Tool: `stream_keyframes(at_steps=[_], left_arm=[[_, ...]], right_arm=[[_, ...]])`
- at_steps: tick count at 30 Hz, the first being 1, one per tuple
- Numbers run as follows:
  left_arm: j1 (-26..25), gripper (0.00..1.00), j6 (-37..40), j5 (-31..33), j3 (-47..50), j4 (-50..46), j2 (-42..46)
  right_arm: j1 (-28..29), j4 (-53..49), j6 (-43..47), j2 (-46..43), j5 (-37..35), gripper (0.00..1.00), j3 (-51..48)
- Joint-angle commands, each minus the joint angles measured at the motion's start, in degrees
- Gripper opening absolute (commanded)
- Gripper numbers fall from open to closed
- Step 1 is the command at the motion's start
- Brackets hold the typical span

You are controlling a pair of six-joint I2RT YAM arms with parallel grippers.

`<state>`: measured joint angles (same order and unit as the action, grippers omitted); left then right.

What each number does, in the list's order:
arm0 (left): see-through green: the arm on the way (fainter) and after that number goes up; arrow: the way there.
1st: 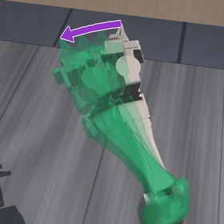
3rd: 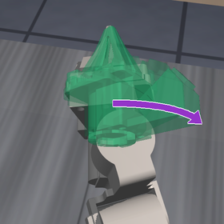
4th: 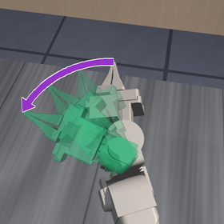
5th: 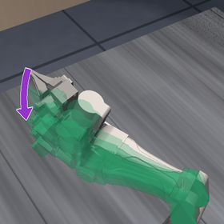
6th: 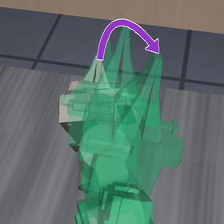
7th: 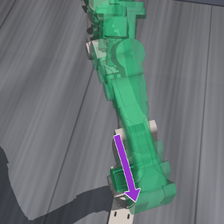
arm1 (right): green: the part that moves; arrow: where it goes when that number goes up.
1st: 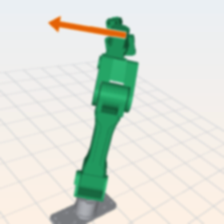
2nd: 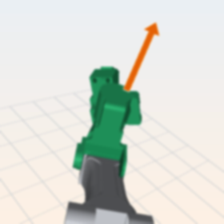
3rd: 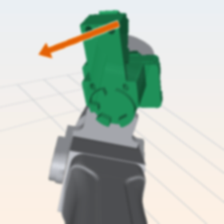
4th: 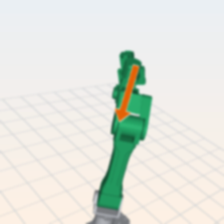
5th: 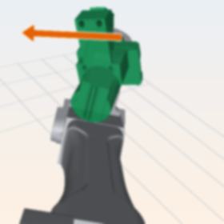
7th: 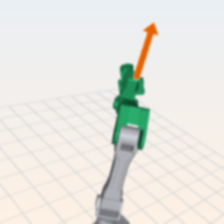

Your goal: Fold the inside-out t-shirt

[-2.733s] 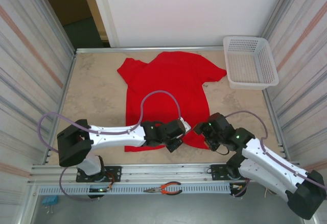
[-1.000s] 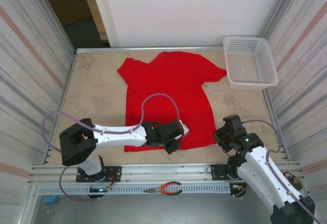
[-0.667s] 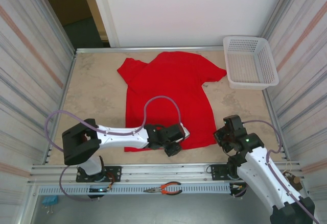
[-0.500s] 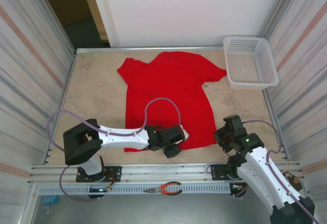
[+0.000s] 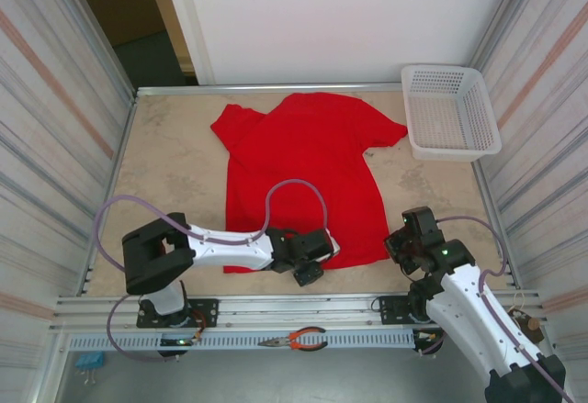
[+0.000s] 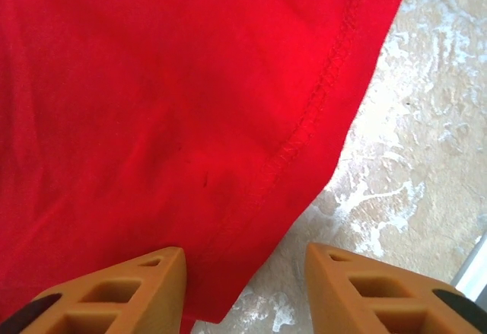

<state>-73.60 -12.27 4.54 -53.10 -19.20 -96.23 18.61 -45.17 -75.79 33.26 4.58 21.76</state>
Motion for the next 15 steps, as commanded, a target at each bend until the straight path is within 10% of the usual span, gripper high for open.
stream_keyframes(at_steps=[1,15], left_arm=[[-1.3,0.48,-0.5,0.7,0.0,0.8,3.1],[-2.2,0.46,1.0,-1.1,-5.2,2.7,-3.9]], right_arm=[[-0.4,-1.9,1.2,-0.6,0.2,0.00,1.0],[-0.5,-2.0,1.3,-0.8,0.4,0.00,1.0]])
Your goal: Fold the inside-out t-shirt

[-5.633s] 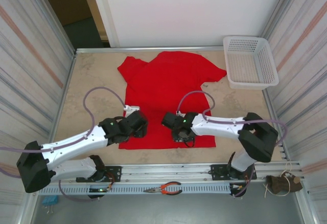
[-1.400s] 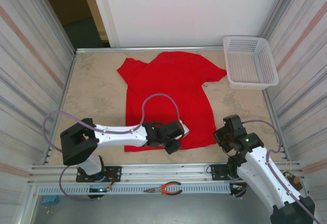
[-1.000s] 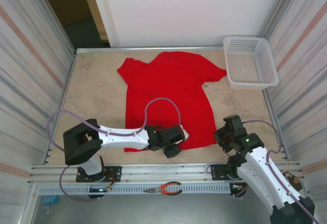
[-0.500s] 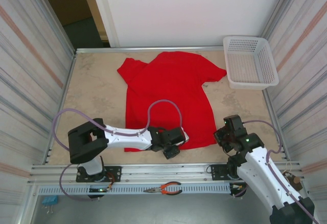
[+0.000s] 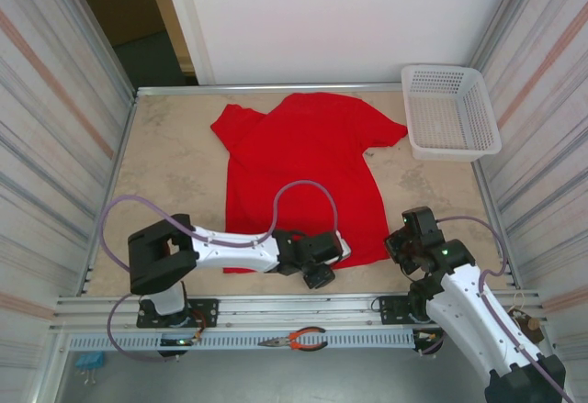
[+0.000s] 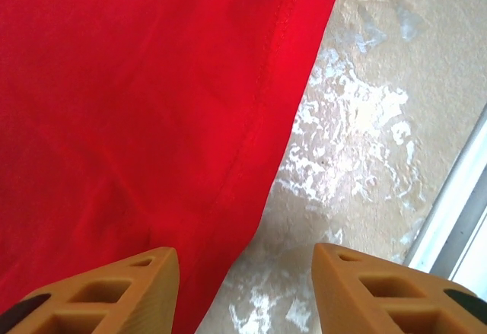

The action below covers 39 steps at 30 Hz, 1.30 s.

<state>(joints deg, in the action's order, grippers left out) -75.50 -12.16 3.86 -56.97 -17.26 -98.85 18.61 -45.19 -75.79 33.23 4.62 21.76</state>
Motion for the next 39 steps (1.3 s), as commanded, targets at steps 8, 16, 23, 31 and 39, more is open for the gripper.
stream_keyframes(at_steps=[8,16,23,31,39], left_arm=[[0.7,0.09,0.8,-0.8,-0.8,2.5,-2.2],[1.4,0.00,1.3,-1.6,-1.3,-0.1,3.8],[2.2,0.00,2.0,-3.6,-2.1,-2.6,8.4],[2.4,0.00,-0.8,1.7,-4.9,-5.2,9.2],[2.4,0.00,-2.3,5.0,-7.2,-5.8,10.6]], right_arm=[[-0.6,-2.3,1.3,-1.1,0.4,0.00,0.9],[-0.6,-2.5,1.6,-1.5,0.8,0.00,1.1],[-0.6,-2.7,2.2,-1.6,0.9,0.00,1.5],[-0.3,-4.5,5.1,-3.9,6.0,0.52,7.4],[8.7,-0.2,-7.5,-8.9,6.7,0.72,9.4]])
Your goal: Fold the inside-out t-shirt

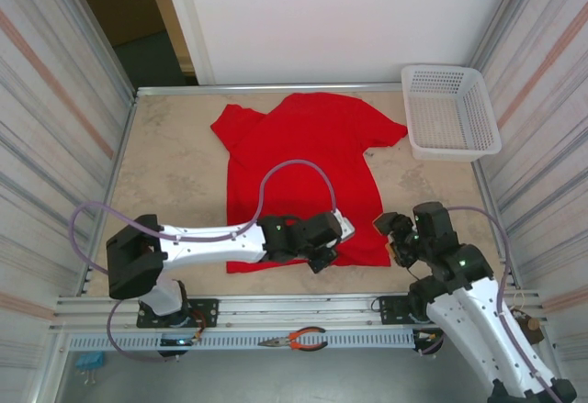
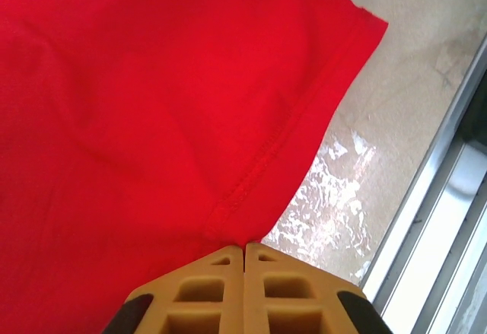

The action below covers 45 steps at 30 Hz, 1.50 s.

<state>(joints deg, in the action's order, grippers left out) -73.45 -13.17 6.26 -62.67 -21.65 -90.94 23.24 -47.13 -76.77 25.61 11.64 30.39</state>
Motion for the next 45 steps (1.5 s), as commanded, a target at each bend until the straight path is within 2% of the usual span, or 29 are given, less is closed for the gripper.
stream_keyframes(at_steps=[1,5,8,11,14,22,28,38,40,41,42,44,45], left_arm=[[0.3,0.00,-1.5,3.2,-1.5,-1.1,3.1],[0.4,0.00,-2.8,6.2,-0.5,0.1,5.4],[0.6,0.00,-4.0,8.1,0.9,1.8,7.6],[0.6,0.00,-4.6,9.3,2.4,3.6,9.5],[0.6,0.00,-5.0,9.6,3.8,5.0,11.3],[0.6,0.00,-5.2,7.4,6.7,7.2,14.4],[0.6,0.00,-4.3,6.6,7.4,8.4,15.3],[0.6,0.00,-2.7,5.7,6.2,8.1,14.2],[0.6,0.00,-2.4,5.4,6.1,8.1,14.2],[0.6,0.00,-2.4,5.3,6.1,8.1,14.2],[0.6,0.00,-2.3,5.3,6.1,8.1,14.2],[0.6,0.00,-2.1,5.4,6.2,8.1,14.3],[0.6,0.00,-2.0,5.7,6.2,8.0,14.4]], right_arm=[[6.7,2.7,-8.8,-1.7,-2.2,0.74,0.7],[20.5,8.4,-18.7,-1.5,-12.4,0.81,0.5],[29.4,13.3,-24.0,2.2,-18.3,0.85,0.6],[36.4,17.9,-29.9,7.7,-23.4,0.89,0.5],[40.2,24.9,-33.3,12.0,-28.2,0.89,-0.7],[40.0,29.6,-36.6,14.5,-35.3,0.92,-1.7],[36.5,33.6,-36.8,19.1,-31.3,0.92,-1.8],[34.3,39.7,-36.7,26.8,-26.5,0.91,-0.8],[33.8,40.3,-36.3,27.4,-25.8,0.84,-0.7],[33.5,40.4,-36.2,27.4,-25.6,0.76,-0.8],[33.2,40.5,-36.1,27.5,-25.4,0.65,-0.9],[32.3,41.2,-35.3,27.3,-24.7,0.27,-1.2],[31.7,41.1,-34.7,27.0,-24.1,0.12,-1.1]])
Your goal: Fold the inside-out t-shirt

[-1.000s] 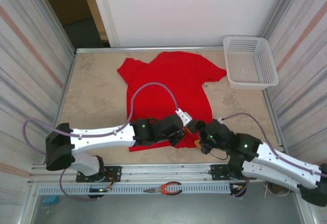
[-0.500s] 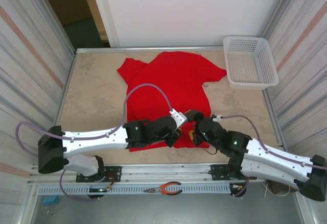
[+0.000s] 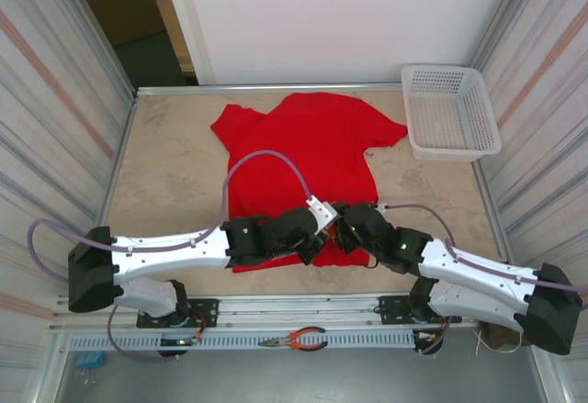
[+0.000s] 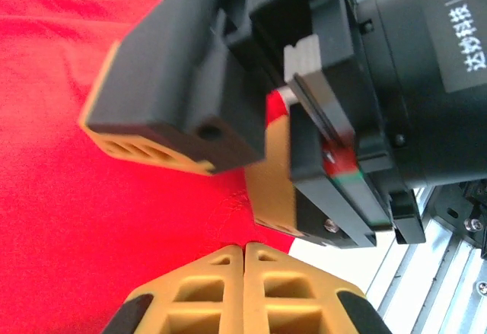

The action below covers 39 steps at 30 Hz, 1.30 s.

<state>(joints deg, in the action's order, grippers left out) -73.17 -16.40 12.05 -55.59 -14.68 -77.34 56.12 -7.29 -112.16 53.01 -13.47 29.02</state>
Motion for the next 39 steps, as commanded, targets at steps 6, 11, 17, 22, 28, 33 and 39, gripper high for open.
stream_keyframes(at_steps=[6,11,17,22,28,33,39], left_arm=[[0.3,0.35,2.1,4.1,2.0,0.4,2.9],[-0.9,0.68,2.7,6.3,6.5,1.5,3.7],[-4.8,0.76,2.0,15.6,9.2,4.1,0.0],[-4.8,0.80,1.8,19.8,9.5,8.4,-3.8],[-2.5,0.83,0.7,26.0,8.1,9.8,-7.8],[1.2,0.15,4.4,21.9,7.5,10.6,-7.1],[6.2,0.00,7.0,6.7,-5.7,-5.8,-2.8]], right_arm=[[-3.6,-1.7,3.4,-2.3,3.1,0.00,1.3],[-3.8,-2.7,4.3,-3.3,3.5,0.00,1.5],[-3.8,-3.6,4.7,-4.0,3.8,0.00,1.9],[-3.9,-4.4,5.1,-4.6,3.6,0.00,2.3],[-3.8,-4.3,5.3,-4.1,4.5,0.00,2.5],[-3.9,-5.1,5.7,-4.9,4.9,0.00,2.5],[-3.9,-10.4,14.6,-11.1,4.4,0.35,2.9]])
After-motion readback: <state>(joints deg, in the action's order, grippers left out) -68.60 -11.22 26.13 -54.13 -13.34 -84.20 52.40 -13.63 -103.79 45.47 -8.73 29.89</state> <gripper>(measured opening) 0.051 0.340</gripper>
